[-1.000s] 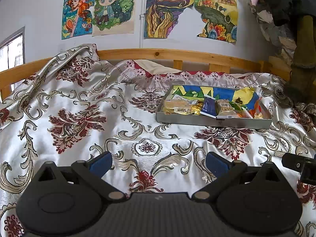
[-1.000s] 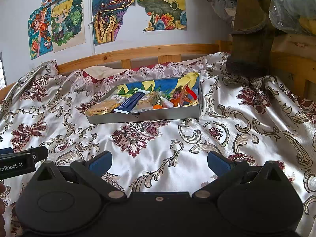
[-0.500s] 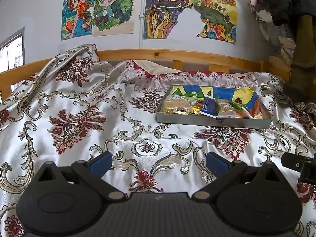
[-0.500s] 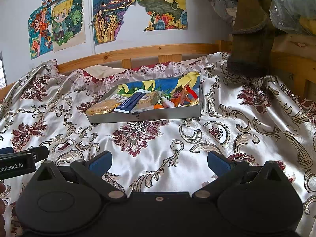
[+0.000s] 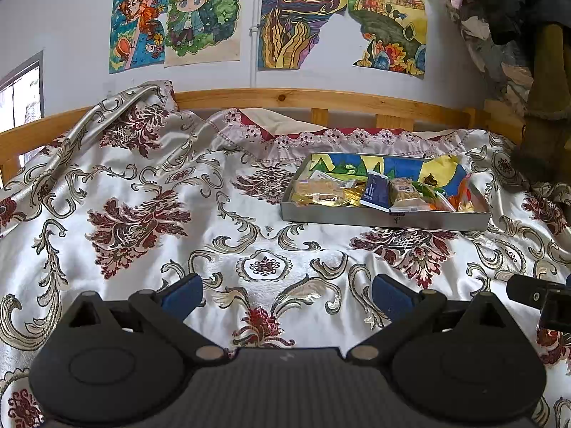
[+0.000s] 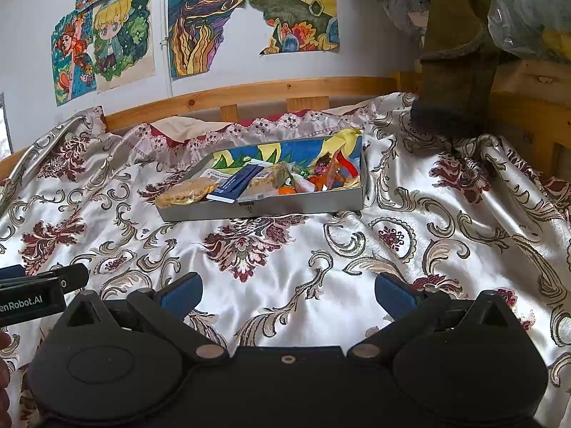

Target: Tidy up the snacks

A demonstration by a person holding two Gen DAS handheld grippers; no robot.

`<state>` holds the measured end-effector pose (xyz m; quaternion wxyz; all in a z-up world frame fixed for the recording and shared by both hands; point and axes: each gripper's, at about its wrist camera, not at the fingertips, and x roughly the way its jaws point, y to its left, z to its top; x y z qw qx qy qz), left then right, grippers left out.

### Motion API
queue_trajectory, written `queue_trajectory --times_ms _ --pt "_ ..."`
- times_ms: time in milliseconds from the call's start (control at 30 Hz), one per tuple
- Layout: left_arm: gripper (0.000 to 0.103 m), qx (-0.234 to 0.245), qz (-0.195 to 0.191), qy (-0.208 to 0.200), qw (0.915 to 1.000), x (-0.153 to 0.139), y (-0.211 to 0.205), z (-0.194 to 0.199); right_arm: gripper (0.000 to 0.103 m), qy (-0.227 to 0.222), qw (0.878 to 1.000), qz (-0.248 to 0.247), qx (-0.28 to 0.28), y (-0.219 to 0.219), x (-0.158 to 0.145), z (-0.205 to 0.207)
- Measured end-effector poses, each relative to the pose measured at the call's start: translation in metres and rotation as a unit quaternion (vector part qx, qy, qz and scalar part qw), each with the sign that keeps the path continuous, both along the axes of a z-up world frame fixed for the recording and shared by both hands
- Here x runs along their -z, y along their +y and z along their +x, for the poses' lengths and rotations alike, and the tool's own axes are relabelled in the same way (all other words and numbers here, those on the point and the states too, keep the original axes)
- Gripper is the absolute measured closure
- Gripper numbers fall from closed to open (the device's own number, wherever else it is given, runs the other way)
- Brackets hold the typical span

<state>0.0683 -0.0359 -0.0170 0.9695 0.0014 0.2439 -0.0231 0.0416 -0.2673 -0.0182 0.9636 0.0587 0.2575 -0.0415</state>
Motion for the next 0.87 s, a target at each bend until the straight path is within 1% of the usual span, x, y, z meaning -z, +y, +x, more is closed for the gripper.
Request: queue_trajectory --times_ms 333,600,867 --pt "0.000 -0.006 -0.008 0.015 0.9998 -0.0017 -0.0003 0.0002 0.001 0.000 1.000 0.000 0.000 -0.0002 -0.0006 0.0001" --pt "0.000 -0.008 0.001 0.002 1.0000 -0.0030 0.0001 -0.0023 0.001 0.000 1.000 0.000 0.000 0.0000 -0.0007 0.0001" --pt "0.000 -0.010 0.004 0.000 0.9999 -0.0034 -0.0015 -0.0024 0.001 0.001 1.000 0.000 0.000 0.0001 -0.0007 0.0001"
